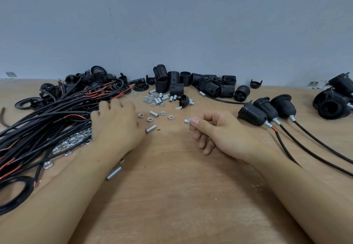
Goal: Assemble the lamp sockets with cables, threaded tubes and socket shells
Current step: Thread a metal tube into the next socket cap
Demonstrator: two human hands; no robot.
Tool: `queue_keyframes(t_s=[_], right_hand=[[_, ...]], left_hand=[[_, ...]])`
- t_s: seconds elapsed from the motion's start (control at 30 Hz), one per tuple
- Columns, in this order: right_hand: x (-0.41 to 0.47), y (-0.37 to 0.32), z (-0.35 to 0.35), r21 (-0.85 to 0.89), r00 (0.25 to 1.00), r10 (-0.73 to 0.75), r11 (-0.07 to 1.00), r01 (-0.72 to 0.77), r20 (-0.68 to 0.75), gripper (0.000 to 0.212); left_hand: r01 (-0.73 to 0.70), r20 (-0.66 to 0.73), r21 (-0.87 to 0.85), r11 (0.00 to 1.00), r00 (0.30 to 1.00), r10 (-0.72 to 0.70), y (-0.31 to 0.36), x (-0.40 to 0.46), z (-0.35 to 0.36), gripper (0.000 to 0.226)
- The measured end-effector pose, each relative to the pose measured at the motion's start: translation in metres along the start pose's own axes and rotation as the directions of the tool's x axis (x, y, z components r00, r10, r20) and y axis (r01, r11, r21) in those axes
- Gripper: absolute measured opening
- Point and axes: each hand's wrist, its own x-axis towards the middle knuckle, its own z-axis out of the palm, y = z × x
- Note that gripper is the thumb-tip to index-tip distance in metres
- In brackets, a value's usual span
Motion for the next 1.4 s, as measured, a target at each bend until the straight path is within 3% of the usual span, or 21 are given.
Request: queue_keyframes(t_s=[0.07,0.43,0.6,0.73,0.9,1.1,1.23,1.3,1.4], right_hand=[[0.0,0.0,0.0,0.0,1.0,-0.001,1.0,0.001,0.003,0.024],[-0.001,-0.001,0.0,-0.021,1.0,0.014,1.0,-0.014,-0.003,0.025],[-0.002,-0.001,0.0,-0.026,1.0,0.019,0.999,-0.019,-0.006,0.026],[-0.001,-0.001,0.0,-0.024,0.999,0.032,0.999,-0.032,-0.002,0.025],[0.0,0.0,0.002,-0.049,0.999,0.032,0.998,-0.031,0.005,0.026],[0.0,0.001,0.001,-0.039,0.999,0.034,0.999,-0.033,0.009,0.03],[0.001,0.001,-0.001,-0.026,0.999,0.039,0.999,-0.038,0.02,0.031],[0.001,0.0,-0.001,-0.02,0.999,0.04,0.999,-0.04,0.026,0.03],[0.002,0.003,-0.002,-0.004,0.998,0.046,0.999,-0.046,0.033,0.028]], left_hand=[[0.04,0.03,0.0,0.999,0.999,-0.04,-0.008,0.006,0.002,0.031],[-0.021,-0.084,-0.333,0.943,0.996,-0.007,-0.021,0.019,0.009,0.035],[-0.067,-0.095,-0.235,0.97,0.994,0.046,-0.013,0.018,0.008,0.029],[-0.126,-0.185,-0.304,0.944,0.98,0.071,-0.01,0.021,0.003,0.02],[-0.187,-0.164,-0.362,0.913,0.977,0.135,0.0,0.073,0.007,0.019],[-0.229,0.054,-0.121,0.966,0.97,0.237,0.005,0.148,0.023,0.035],[-0.208,-0.026,-0.019,0.978,0.978,0.207,0.009,0.157,0.036,0.032],[-0.184,-0.071,-0.037,0.982,0.981,0.181,0.011,0.156,0.04,0.03],[-0.151,-0.115,-0.262,0.953,0.986,0.125,0.015,0.151,0.039,0.038]])
